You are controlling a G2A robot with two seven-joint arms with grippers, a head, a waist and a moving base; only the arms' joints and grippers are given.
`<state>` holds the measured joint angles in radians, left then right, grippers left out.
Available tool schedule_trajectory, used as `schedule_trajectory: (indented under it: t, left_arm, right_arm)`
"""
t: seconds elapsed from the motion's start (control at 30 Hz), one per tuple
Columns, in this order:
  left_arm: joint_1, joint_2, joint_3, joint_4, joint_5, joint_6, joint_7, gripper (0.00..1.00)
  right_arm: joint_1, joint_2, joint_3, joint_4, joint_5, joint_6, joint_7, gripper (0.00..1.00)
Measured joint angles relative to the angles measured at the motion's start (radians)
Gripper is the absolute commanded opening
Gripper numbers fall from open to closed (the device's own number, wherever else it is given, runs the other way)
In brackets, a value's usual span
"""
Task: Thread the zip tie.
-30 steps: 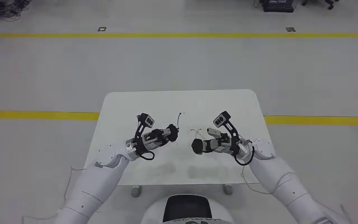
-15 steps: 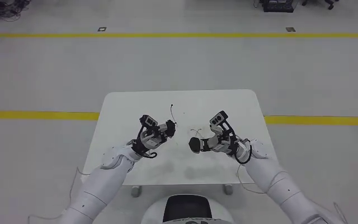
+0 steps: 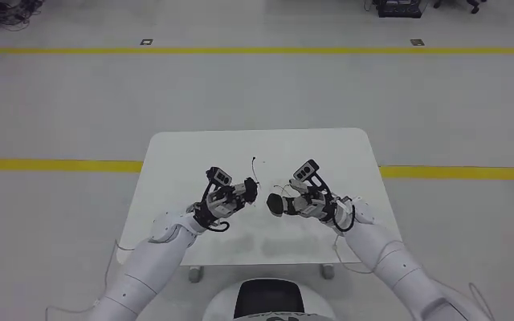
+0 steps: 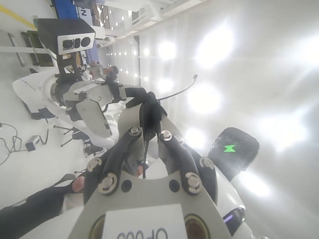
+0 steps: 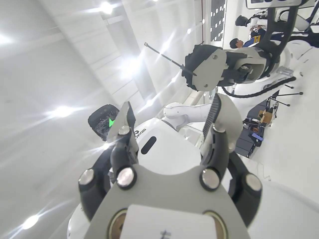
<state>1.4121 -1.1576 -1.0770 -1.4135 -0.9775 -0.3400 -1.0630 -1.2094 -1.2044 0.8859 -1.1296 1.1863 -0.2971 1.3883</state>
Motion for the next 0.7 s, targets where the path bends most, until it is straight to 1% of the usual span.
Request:
schedule_trajectory:
  t: [0.23,0.4,0.57,0.67,0.7]
  left_arm:
    - [0.011,-0.009,-0.009,-0.009,0.027,0.000,-0.003,0.00]
    - [0.015,-0.014,-0.010,-0.012,0.035,0.000,-0.010,0.00]
    - [0.016,-0.019,-0.008,-0.006,0.048,0.000,-0.017,0.00]
    - [0.016,-0.021,-0.005,-0.004,0.052,0.000,-0.022,0.00]
    - [0.016,-0.021,-0.004,-0.004,0.054,0.000,-0.024,0.00]
  right_arm:
    - [0.006,-0.014,-0.007,0.013,-0.008,0.011,0.002,0.47]
    - [0.010,-0.023,-0.010,0.026,-0.012,0.014,0.002,0.44]
    - [0.013,-0.031,-0.013,0.033,-0.016,0.011,0.002,0.39]
    - [0.014,-0.035,-0.015,0.037,-0.019,0.011,0.002,0.38]
    - [0.014,-0.036,-0.015,0.038,-0.019,0.011,0.002,0.36]
